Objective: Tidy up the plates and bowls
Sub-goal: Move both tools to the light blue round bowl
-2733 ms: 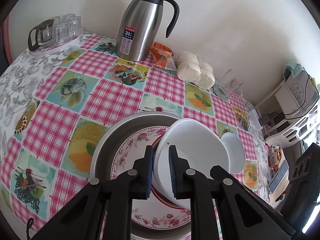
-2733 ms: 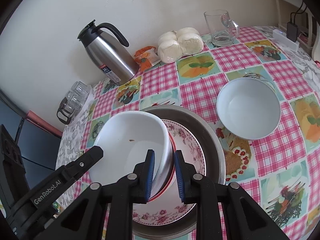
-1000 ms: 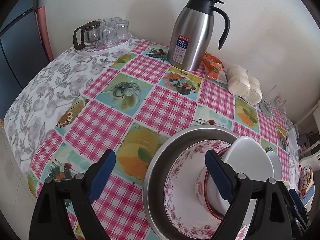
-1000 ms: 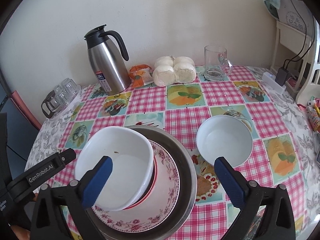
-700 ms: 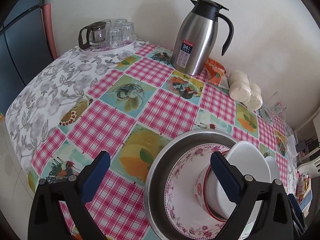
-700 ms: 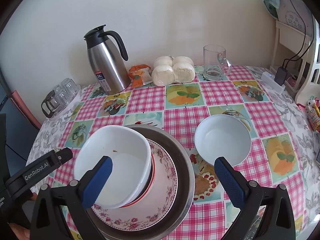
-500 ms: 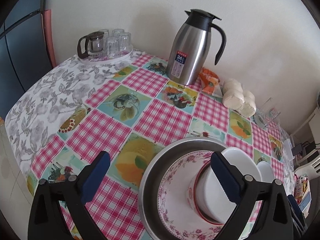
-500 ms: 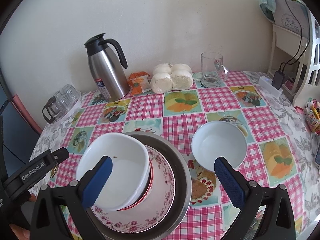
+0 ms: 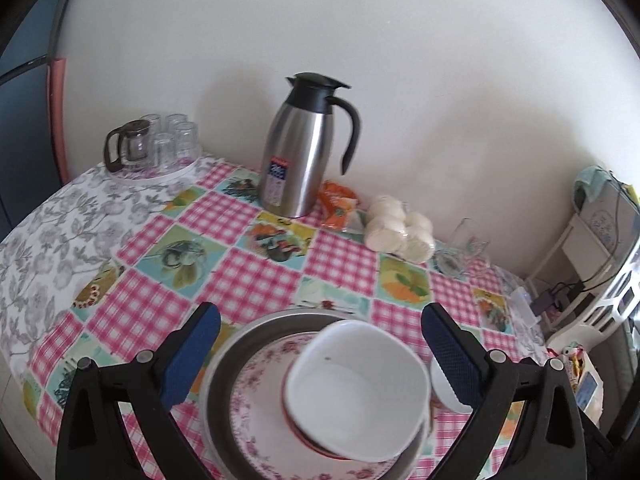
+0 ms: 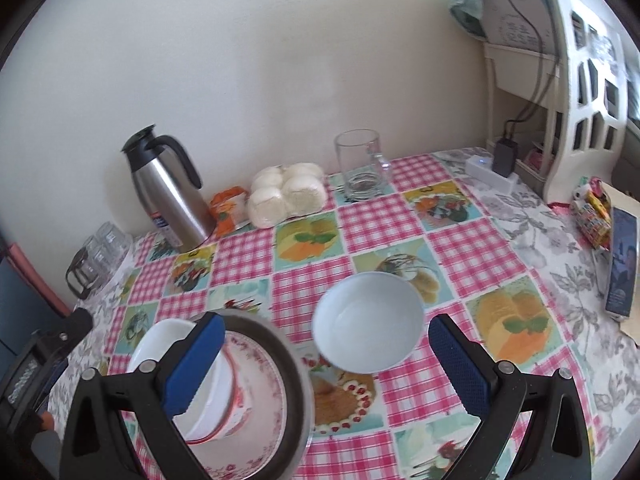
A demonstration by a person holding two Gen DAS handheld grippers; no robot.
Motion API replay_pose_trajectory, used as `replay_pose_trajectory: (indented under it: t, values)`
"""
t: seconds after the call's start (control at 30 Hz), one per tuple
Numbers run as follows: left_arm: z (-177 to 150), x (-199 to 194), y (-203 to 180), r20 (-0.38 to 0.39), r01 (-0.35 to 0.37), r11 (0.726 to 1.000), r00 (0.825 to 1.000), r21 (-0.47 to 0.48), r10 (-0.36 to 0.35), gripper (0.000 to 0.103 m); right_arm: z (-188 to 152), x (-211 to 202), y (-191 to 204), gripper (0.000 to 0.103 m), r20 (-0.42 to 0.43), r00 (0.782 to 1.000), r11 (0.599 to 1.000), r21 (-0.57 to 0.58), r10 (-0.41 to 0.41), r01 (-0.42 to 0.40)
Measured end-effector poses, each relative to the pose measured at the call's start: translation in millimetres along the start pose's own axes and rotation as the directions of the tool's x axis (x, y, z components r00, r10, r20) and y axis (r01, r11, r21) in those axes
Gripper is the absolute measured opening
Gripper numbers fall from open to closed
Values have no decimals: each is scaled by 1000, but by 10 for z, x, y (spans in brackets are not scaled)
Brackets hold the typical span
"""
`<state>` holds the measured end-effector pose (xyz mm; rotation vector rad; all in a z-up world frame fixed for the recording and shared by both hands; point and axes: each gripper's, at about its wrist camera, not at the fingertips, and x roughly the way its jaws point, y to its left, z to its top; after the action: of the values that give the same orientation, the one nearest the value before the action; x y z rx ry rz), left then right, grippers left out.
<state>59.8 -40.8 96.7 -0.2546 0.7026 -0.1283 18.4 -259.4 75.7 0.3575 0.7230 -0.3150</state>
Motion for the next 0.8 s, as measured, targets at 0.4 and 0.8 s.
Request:
replay_pose_trajectory:
  t: [0.4, 0.8]
  values:
    - [-124, 37, -849, -34, 132, 967, 991, 219, -128, 100, 102, 47, -854, 103, -7, 996, 983, 162, -89, 89]
    - [-323, 335, -1575, -187, 249, 923, 962, 294, -200, 100, 38, 335, -1366, 103, -80, 993, 948, 299, -89, 109]
